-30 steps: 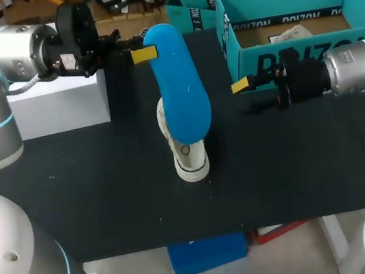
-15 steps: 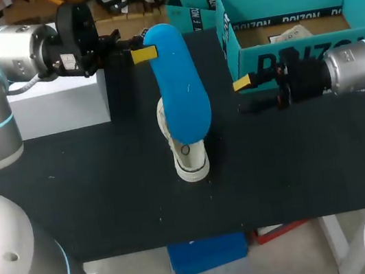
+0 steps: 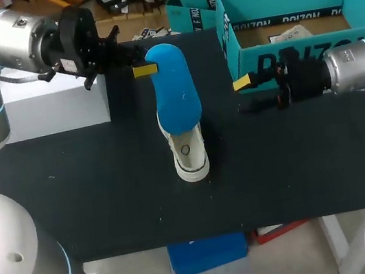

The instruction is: Take the shoe out of the shoebox, open the shoe tongue, remove and reinsert the insole, then place the shoe into the shoebox

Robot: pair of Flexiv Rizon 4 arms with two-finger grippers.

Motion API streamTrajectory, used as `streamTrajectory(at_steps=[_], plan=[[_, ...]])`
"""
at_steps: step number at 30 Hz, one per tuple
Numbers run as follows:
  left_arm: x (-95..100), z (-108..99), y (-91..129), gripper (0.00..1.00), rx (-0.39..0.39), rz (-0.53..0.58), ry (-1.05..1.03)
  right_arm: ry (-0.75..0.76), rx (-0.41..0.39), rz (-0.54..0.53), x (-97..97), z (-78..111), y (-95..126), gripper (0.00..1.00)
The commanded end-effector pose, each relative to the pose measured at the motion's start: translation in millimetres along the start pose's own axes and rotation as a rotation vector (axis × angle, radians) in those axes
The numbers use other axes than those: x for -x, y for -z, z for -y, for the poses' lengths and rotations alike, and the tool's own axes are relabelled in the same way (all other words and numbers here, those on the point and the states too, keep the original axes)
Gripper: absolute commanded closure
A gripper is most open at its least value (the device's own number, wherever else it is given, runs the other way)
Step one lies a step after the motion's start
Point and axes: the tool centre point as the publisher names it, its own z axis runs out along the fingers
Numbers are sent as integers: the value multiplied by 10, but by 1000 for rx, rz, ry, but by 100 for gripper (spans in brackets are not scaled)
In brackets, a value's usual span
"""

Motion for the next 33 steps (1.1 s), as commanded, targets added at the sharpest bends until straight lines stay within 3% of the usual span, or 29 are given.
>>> streamTrajectory(at_steps=[1,8,14,18,22,24,33], plan=[[57,-47,59,100,57,-9,-171,0,2,1,6,1,-15,0],[25,-155,52,100,200,85,-447,0,2,1,6,1,-15,0],[-10,-312,-33,100,368,118,-656,0,2,1,6,1,-15,0],[2,-428,-100,100,425,117,-721,0,2,1,6,1,-15,0],[-3,-487,-135,100,392,127,-705,0,2,1,6,1,-15,0],[-10,-469,-144,100,291,133,-617,0,2,1,6,1,-15,0],[-10,-469,-144,100,291,133,-617,0,2,1,6,1,-15,0]])
